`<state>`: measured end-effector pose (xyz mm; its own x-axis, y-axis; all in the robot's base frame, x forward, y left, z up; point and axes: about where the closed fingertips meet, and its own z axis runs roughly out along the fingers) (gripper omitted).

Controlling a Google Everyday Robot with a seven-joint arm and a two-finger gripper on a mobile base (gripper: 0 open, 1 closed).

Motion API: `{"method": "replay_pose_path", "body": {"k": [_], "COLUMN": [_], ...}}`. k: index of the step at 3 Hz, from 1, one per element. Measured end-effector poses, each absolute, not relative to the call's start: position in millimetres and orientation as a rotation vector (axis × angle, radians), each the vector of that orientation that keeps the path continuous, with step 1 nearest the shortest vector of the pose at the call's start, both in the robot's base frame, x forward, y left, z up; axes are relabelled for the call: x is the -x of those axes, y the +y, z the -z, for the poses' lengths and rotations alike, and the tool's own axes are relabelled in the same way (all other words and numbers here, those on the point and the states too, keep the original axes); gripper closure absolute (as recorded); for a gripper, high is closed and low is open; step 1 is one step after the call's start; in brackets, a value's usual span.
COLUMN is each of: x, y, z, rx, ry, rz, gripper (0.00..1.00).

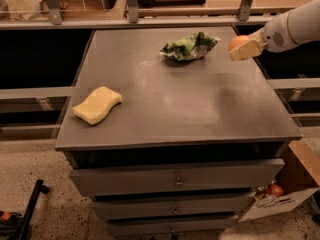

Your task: Move orange near sponge

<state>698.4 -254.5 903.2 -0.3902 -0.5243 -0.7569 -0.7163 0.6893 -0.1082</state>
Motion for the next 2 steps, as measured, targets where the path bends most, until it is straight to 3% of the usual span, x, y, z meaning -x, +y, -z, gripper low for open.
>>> {"method": "replay_pose_path", "body": {"k": [2], "x": [-664.7], "y": [-171.6], "z": [-925.7], "rx": [1.096], "ry": [1.961], "rz": [-0.475], "gripper": [1.00]}}
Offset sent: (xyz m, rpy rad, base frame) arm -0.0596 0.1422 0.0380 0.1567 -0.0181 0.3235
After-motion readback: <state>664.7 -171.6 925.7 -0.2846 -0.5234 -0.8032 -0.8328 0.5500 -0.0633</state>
